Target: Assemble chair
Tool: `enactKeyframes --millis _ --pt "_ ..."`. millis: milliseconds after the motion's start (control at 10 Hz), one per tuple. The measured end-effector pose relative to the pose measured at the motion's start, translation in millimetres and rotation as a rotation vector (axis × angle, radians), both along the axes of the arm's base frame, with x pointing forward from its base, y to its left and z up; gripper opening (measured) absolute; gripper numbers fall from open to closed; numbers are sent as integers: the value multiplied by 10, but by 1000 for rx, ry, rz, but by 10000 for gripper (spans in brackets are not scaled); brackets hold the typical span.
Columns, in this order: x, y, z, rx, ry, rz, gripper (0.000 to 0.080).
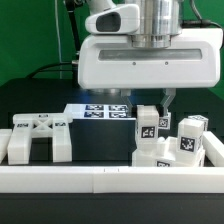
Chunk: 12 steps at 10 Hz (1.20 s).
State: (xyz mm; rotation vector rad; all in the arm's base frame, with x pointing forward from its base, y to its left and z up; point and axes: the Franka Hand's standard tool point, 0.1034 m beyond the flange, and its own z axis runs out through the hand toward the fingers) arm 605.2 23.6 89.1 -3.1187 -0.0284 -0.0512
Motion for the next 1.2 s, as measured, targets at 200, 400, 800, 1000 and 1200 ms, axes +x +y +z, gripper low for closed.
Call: enactKeyframes --millis 200,400,800,1000,1200 --pt "8 -3 1 3 -4 -77 294" --pt "36 3 2 7 -20 -251 294" --pt "66 34 2 23 -39 -526 294" --pt "74 66 -4 36 -50 -697 294" --pt "72 101 -6 53 -44 -872 294"
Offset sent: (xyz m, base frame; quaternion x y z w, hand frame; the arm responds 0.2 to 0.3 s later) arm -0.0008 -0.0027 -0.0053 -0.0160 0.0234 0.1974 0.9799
